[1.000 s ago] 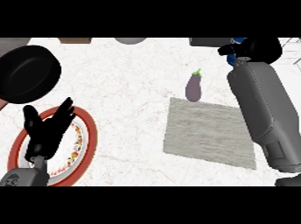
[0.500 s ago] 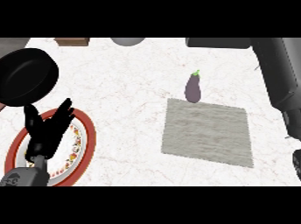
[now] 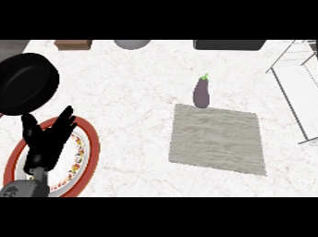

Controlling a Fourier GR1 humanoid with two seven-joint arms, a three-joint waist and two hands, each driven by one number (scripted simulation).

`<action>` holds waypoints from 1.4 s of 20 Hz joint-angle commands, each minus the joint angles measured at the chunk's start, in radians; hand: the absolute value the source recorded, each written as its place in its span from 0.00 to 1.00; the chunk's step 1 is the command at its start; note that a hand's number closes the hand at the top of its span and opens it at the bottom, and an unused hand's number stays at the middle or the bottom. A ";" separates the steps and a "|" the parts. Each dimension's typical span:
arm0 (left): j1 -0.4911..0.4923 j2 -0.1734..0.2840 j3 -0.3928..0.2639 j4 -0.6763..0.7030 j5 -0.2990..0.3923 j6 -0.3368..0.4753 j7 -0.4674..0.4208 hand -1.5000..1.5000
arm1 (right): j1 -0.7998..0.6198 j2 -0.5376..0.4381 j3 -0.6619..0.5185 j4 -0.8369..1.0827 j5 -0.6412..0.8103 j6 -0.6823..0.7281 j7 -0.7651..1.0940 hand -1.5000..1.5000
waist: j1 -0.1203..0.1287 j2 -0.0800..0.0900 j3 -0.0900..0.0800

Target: Pick the can from the placemat and place it in the tiered shelf

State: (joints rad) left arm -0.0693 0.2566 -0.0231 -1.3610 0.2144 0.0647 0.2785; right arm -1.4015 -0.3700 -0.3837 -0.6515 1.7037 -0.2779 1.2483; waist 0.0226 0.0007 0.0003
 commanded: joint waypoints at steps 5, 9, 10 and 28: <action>0.024 0.042 0.045 0.045 0.048 -0.074 0.002 0.50 | -0.038 -0.088 -0.081 -0.031 0.053 0.107 0.149 1.00 | -0.019 -0.002 -0.002; 0.018 0.016 0.021 0.018 0.004 -0.028 0.001 0.50 | -0.065 -0.117 -0.125 -0.001 0.047 0.135 0.103 1.00 | -0.010 0.001 -0.001; -0.017 -0.021 0.004 0.039 -0.024 0.023 0.008 0.50 | -0.059 -0.147 -0.151 0.010 0.022 0.128 0.050 1.00 | -0.016 0.003 -0.001; 0.000 -0.024 0.042 0.104 -0.017 -0.045 -0.065 0.50 | 0.142 -0.208 -0.218 0.014 -0.031 0.081 -0.088 1.00 | -0.017 0.004 -0.001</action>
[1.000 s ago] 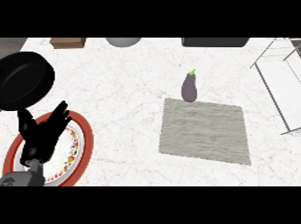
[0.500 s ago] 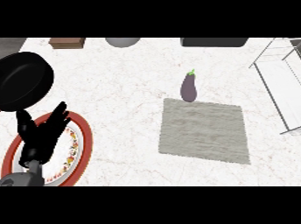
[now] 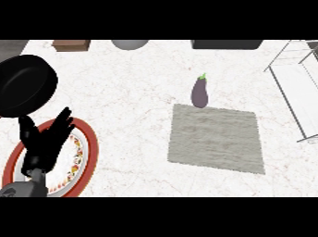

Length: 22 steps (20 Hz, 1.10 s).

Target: Pick the can from the placemat and place it in the tiered shelf

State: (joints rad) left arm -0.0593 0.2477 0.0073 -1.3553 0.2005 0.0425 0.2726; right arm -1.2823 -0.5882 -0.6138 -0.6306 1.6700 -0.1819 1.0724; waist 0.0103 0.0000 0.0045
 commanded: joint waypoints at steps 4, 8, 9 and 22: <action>0.038 -0.054 -0.030 -0.007 -0.036 0.035 -0.001 0.50 | 0.051 0.011 0.019 -0.051 -0.027 -0.022 0.052 1.00 | -0.007 -0.002 -0.005; -0.014 -0.021 0.008 0.001 -0.004 0.000 0.036 0.50 | 0.046 -0.059 -0.004 0.041 -0.062 -0.074 -0.021 1.00 | 0.005 0.005 -0.004; 0.043 -0.010 0.004 -0.020 -0.010 -0.023 0.000 0.50 | 0.032 -0.062 0.010 0.041 -0.053 -0.061 -0.009 1.00 | 0.009 0.004 -0.005; 0.018 -0.044 -0.001 0.011 -0.045 0.006 -0.001 0.50 | 0.066 -0.058 -0.016 -0.067 -0.096 -0.195 0.043 0.00 | -0.004 0.002 -0.005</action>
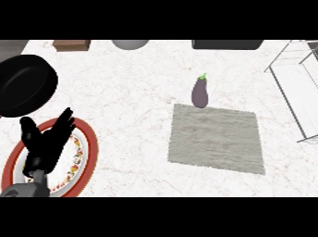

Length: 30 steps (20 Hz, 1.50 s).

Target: Pick the can from the placemat and place it in the tiered shelf

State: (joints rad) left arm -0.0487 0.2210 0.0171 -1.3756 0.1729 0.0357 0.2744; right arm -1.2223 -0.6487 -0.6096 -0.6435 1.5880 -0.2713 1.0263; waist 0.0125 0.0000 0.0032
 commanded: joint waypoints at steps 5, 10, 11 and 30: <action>0.008 0.013 0.006 0.018 0.004 -0.028 0.008 0.50 | -0.002 0.038 -0.048 -0.149 -0.040 -0.210 0.087 0.00 | -0.002 0.000 -0.003; -0.011 -0.020 0.002 0.059 -0.028 0.013 -0.029 0.50 | 0.028 0.063 -0.089 -0.218 -0.093 -0.358 0.027 0.00 | -0.007 0.004 -0.003; 0.009 -0.003 0.000 0.005 -0.022 0.010 0.017 0.50 | 0.003 0.063 -0.091 -0.232 -0.091 -0.364 0.046 0.00 | 0.002 0.002 -0.003; 0.010 0.013 0.063 0.028 0.019 -0.008 0.032 0.50 | 0.212 0.180 -0.165 -1.081 0.174 -0.131 0.150 0.00 | -0.048 -0.015 -0.005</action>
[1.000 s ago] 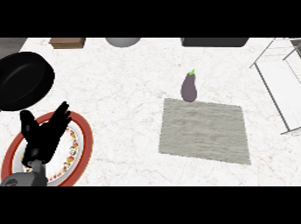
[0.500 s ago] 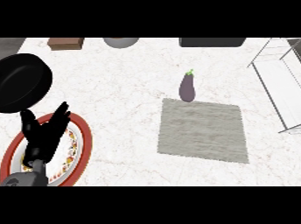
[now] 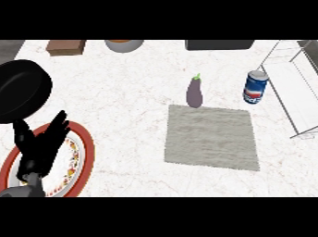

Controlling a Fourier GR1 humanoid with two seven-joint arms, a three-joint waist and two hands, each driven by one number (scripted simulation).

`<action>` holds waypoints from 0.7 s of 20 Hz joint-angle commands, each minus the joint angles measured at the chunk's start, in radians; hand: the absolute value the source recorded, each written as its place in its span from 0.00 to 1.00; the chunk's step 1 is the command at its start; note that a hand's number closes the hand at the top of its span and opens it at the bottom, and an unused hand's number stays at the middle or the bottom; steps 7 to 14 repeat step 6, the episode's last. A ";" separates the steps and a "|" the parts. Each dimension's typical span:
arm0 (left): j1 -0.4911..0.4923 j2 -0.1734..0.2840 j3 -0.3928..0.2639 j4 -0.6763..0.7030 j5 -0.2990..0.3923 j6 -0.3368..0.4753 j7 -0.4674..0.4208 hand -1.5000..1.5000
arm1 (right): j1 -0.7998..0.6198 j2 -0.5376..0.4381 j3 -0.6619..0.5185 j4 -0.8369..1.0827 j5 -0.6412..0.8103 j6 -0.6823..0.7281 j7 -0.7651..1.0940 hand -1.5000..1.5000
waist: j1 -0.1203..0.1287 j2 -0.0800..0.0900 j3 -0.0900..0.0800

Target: Pick the can from the placemat and place it in the tiered shelf

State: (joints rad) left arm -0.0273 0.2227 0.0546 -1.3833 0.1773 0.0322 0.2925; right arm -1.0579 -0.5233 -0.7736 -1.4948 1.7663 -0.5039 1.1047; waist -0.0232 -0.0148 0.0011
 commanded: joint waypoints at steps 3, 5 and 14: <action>0.049 -0.001 0.003 -0.011 0.004 -0.015 -0.014 0.50 | 0.104 0.133 0.000 -0.403 -0.016 0.231 0.065 0.00 | 0.003 0.002 -0.002; 0.037 -0.004 0.007 0.050 -0.008 -0.011 -0.029 0.50 | 0.125 0.192 0.028 -0.540 -0.013 0.321 0.047 0.00 | -0.011 0.001 -0.003; 0.040 0.014 0.029 0.035 0.016 -0.031 -0.029 0.50 | 0.132 0.197 0.031 -0.612 -0.005 0.365 0.043 0.00 | -0.008 0.000 -0.003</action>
